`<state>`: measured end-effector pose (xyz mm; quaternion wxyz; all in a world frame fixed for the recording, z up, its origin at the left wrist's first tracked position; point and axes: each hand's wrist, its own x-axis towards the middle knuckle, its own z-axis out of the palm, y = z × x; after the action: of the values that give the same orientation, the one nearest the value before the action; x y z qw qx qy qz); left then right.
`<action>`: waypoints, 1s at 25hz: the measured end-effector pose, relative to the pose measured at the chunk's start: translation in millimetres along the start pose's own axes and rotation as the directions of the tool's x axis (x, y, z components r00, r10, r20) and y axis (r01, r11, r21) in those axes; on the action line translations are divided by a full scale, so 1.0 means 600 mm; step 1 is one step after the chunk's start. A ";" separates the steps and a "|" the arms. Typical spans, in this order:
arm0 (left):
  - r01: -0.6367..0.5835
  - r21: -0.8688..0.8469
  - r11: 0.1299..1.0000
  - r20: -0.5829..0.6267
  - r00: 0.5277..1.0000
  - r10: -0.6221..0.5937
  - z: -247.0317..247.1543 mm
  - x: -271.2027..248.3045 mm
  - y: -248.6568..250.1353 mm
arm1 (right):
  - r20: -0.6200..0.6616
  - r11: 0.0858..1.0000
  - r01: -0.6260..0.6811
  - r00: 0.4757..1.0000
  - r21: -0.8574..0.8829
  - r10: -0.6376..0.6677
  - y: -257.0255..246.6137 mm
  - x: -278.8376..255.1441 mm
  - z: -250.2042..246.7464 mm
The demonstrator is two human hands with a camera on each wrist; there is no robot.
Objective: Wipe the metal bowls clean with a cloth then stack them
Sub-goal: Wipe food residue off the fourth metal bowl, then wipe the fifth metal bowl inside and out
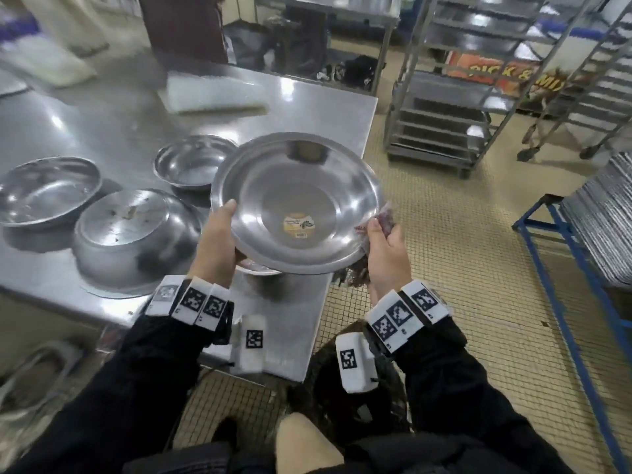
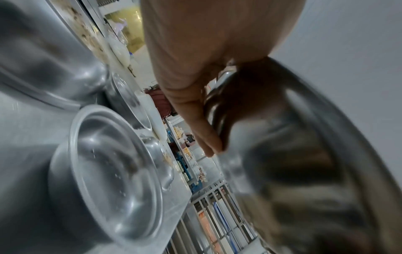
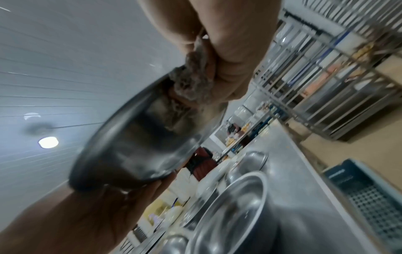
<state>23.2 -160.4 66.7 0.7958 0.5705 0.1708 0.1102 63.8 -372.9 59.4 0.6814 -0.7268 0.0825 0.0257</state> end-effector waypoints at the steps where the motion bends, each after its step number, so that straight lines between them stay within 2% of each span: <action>1: -0.013 0.037 0.999 -0.052 0.999 0.015 -0.026 0.017 0.004 | 0.021 1.000 -0.013 1.000 -0.013 0.013 0.004 -0.002 0.035; 5: -0.037 0.160 0.986 -0.234 0.969 0.075 -0.151 0.088 0.023 | 0.082 0.996 -0.025 0.996 -0.085 0.032 -0.007 0.011 0.172; 8: -0.058 0.382 0.922 -0.218 0.964 0.151 -0.228 0.128 0.078 | 0.106 0.992 0.006 0.994 -0.125 0.008 -0.023 0.042 0.274; 9: -0.072 0.392 0.917 -0.211 0.963 0.166 -0.259 0.152 0.100 | 0.104 0.991 0.008 0.995 -0.136 0.006 -0.029 0.056 0.315; 12: -0.026 0.343 0.939 -0.206 0.973 0.102 -0.367 0.236 0.150 | 0.107 0.982 0.009 0.994 -0.191 0.011 -0.045 0.104 0.434; 15: 0.021 0.385 0.923 -0.145 0.989 0.038 -0.457 0.314 0.191 | 0.173 0.957 0.041 0.985 -0.288 0.010 -0.076 0.155 0.534; 21: 0.096 0.554 0.827 -0.134 0.991 -0.025 -0.582 0.477 0.235 | 0.276 0.842 0.182 0.960 -0.508 -0.042 -0.127 0.277 0.712; 25: 0.153 0.682 0.715 -0.149 0.986 -0.069 -0.624 0.569 0.228 | 0.358 0.765 0.223 0.933 -0.604 0.012 -0.119 0.381 0.810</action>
<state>190.4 336.1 37.2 0.5199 0.8074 0.2780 0.0226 336.5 95.3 61.7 0.3994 -0.9016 -0.0920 0.1386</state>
